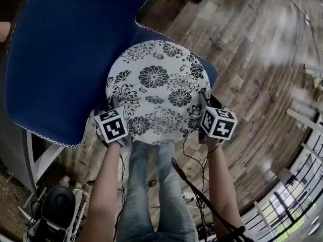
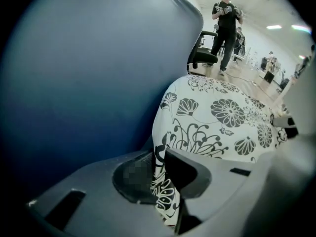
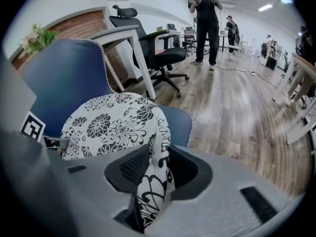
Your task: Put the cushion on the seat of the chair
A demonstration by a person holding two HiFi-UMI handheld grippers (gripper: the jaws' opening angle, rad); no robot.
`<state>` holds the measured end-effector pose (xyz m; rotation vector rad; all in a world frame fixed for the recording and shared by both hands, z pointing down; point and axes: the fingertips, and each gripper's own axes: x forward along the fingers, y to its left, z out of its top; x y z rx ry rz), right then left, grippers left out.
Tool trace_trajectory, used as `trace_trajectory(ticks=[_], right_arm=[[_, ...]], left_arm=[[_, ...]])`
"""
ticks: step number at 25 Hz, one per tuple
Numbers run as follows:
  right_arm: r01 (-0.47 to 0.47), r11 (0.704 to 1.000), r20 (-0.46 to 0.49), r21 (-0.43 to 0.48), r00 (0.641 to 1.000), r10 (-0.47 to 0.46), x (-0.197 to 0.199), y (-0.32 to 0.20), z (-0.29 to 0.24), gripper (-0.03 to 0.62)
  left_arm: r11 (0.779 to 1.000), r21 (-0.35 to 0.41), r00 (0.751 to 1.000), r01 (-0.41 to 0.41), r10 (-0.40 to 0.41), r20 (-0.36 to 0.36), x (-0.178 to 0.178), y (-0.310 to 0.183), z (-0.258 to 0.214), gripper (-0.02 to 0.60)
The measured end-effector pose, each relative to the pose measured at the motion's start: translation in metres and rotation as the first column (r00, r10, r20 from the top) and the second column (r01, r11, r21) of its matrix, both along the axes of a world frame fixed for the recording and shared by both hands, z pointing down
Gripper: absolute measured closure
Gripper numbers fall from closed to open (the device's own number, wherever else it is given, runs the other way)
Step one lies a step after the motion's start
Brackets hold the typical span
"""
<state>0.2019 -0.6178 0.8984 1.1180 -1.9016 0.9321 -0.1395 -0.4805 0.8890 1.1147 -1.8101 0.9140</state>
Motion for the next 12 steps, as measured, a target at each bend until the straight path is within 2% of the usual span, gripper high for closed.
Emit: trace_trajectory(ticks=[2,6,10,12], right_arm=[[0.001,1.0,0.0,0.0,1.0,-0.001,0.002,0.001,-0.002,0.456],[-0.004,1.0,-0.006,0.001,1.0,0.004,0.005,0.0,-0.004,0.407],[-0.033,0.999,-0.01,0.013,0.999,0.033,0.014,-0.002,-0.012,0.401],[-0.045,0.999,-0.005,0.02,0.999,0.045,0.016,-0.001,-0.02,0.399]], left_arm=[[1.0,-0.001,1.0,0.024,-0.024,-0.016,0.004,0.004,-0.003,0.513],[0.999,0.027,0.999,0.042,-0.042,0.001,0.002,0.008,-0.013,0.461],[0.996,0.048,0.997,0.071,-0.071,-0.01,0.008,0.014,-0.02,0.435],[0.994,0.05,0.996,0.092,-0.093,0.012,0.009,0.021,-0.023,0.43]])
